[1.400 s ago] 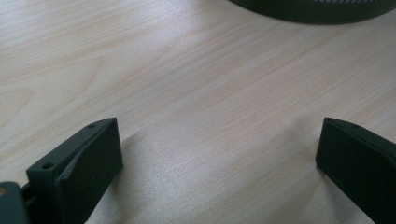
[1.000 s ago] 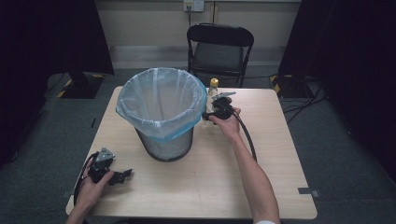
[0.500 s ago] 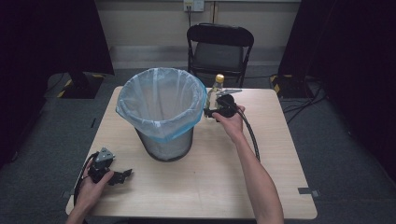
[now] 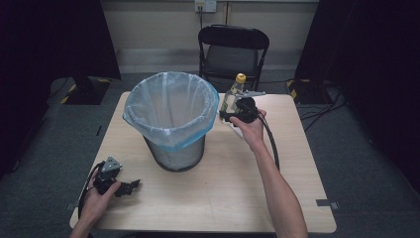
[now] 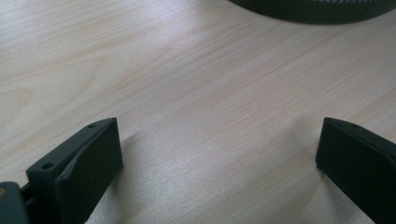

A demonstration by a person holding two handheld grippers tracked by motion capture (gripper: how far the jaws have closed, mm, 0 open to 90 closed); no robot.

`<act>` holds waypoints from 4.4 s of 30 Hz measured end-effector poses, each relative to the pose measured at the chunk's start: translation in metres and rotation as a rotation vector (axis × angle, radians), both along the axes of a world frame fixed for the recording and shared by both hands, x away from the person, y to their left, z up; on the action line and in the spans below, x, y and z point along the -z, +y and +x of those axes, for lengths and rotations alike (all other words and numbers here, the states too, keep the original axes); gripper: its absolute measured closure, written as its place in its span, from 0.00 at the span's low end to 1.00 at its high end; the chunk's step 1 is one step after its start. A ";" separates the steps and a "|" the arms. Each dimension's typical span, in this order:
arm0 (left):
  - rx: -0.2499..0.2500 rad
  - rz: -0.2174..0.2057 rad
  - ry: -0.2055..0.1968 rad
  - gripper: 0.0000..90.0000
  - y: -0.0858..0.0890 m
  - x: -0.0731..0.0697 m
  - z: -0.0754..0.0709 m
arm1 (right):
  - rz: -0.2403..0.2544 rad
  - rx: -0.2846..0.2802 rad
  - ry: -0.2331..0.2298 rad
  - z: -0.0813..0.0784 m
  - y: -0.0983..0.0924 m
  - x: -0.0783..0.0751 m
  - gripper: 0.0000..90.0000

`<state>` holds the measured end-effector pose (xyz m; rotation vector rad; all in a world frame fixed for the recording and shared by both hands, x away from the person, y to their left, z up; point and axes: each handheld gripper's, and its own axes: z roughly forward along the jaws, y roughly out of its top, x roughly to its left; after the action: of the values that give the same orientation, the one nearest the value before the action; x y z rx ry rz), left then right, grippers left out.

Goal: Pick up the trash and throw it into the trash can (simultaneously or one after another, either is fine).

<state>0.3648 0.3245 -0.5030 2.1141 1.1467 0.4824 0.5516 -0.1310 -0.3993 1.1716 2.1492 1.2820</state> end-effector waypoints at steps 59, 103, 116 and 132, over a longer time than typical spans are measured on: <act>0.001 0.002 -0.001 0.00 0.000 0.000 0.000 | 0.161 -0.019 -0.246 -0.060 -0.023 -0.105 0.31; 0.001 0.001 0.000 0.00 0.000 0.000 0.000 | 0.319 -0.162 -0.308 -0.054 0.018 -0.174 0.31; 0.001 0.002 0.000 0.00 0.000 0.000 0.000 | 0.324 -0.230 -0.301 -0.056 0.042 -0.185 0.31; 0.001 0.001 0.000 0.00 0.000 0.000 0.000 | 0.308 -0.307 -0.273 -0.056 0.074 -0.181 0.31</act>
<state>0.3649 0.3246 -0.5030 2.1152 1.1455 0.4820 0.4952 -0.0570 -0.2183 0.7282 2.0292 1.8410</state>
